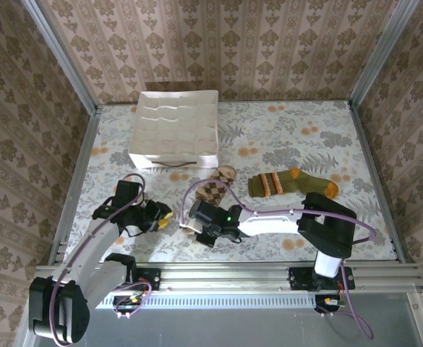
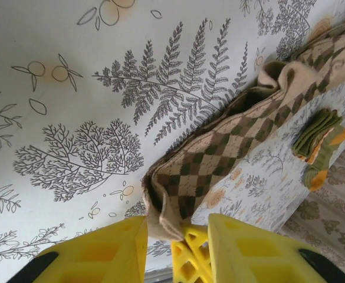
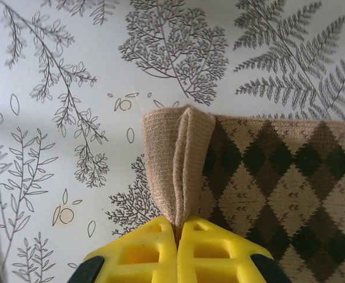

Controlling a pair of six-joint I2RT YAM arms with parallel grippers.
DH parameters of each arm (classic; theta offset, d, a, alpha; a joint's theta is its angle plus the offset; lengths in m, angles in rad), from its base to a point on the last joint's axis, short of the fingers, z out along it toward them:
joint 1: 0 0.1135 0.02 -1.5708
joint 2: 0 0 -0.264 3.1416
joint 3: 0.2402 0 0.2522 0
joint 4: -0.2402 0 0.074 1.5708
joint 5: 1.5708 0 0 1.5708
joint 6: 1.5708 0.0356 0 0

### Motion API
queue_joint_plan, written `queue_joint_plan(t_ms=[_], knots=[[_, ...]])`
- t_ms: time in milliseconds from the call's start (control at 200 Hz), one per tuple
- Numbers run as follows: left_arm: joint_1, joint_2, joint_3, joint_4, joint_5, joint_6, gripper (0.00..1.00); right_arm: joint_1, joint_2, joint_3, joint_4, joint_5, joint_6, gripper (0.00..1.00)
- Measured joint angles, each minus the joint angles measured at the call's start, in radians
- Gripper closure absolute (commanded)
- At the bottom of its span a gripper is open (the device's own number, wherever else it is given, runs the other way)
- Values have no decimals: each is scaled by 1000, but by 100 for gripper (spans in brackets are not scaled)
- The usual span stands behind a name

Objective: Roll the socks

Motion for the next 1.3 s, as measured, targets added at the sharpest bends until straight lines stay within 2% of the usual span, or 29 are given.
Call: queue_joint_plan(t_ms=[270,440,570,900,1300], knots=[[-140,10,-25,51,-30,-32,68,-135,0,0,-39,-262,125,100],[-252,12,-72,113,-68,-101,68,-188,6,0,-38,-353,187,100],[-301,29,-95,163,-91,-150,68,-217,40,2,-39,-403,224,100],[-340,86,-105,280,-118,-202,70,-256,96,18,-40,-462,287,100],[-360,171,-105,313,-133,-216,55,-270,128,52,-57,-498,320,100]])
